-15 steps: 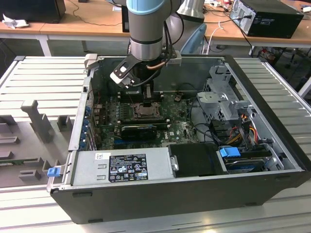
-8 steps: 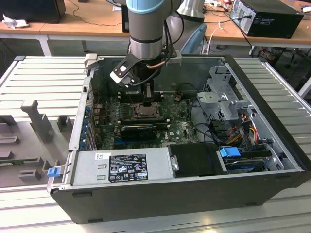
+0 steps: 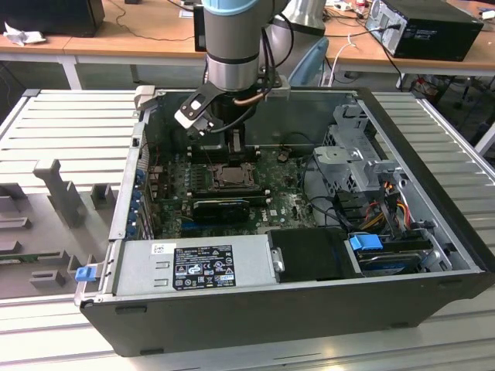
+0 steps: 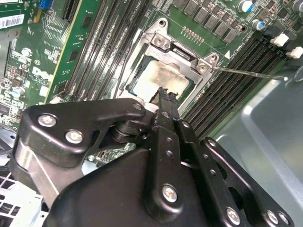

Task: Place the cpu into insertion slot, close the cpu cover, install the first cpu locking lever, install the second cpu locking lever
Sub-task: 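Install the first cpu locking lever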

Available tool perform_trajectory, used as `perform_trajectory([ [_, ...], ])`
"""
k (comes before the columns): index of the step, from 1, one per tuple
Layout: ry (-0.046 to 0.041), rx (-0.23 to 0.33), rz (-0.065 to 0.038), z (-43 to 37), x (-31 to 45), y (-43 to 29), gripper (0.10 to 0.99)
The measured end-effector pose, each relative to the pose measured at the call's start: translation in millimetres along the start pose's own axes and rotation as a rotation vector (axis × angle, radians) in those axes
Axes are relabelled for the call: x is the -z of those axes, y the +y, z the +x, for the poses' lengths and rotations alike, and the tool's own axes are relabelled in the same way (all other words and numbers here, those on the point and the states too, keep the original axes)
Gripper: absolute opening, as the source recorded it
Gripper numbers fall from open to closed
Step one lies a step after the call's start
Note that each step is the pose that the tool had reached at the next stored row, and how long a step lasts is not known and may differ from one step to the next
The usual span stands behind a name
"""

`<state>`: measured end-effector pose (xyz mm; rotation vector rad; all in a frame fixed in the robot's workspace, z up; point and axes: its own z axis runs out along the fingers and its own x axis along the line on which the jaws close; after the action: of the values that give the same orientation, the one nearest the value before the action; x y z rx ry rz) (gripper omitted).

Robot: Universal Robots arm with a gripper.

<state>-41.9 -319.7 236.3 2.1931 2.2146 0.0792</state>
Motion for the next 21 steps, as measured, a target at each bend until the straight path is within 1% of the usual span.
perform_trajectory([
  [1, 0.0001, 0.0, 0.0, 0.1, 2.1, 0.1, 0.106],
  [6, 0.0001, 0.0, 0.0, 0.2, 7.6, 0.4, 0.106],
  [9, 0.0, 0.0, 0.0, 0.3, 12.9, 0.7, 0.106],
  [11, -0.0001, 0.0, 0.0, 0.3, 17.2, 0.9, 0.106],
  [15, -0.0001, 0.0, 0.0, 0.6, 28.7, 1.6, 0.106],
  [18, -0.0003, 0.0, 0.0, 0.7, 34.8, 1.9, 0.106],
  [21, 0.0001, 0.006, 0.0, 0.7, 35.0, 1.9, 0.106],
])
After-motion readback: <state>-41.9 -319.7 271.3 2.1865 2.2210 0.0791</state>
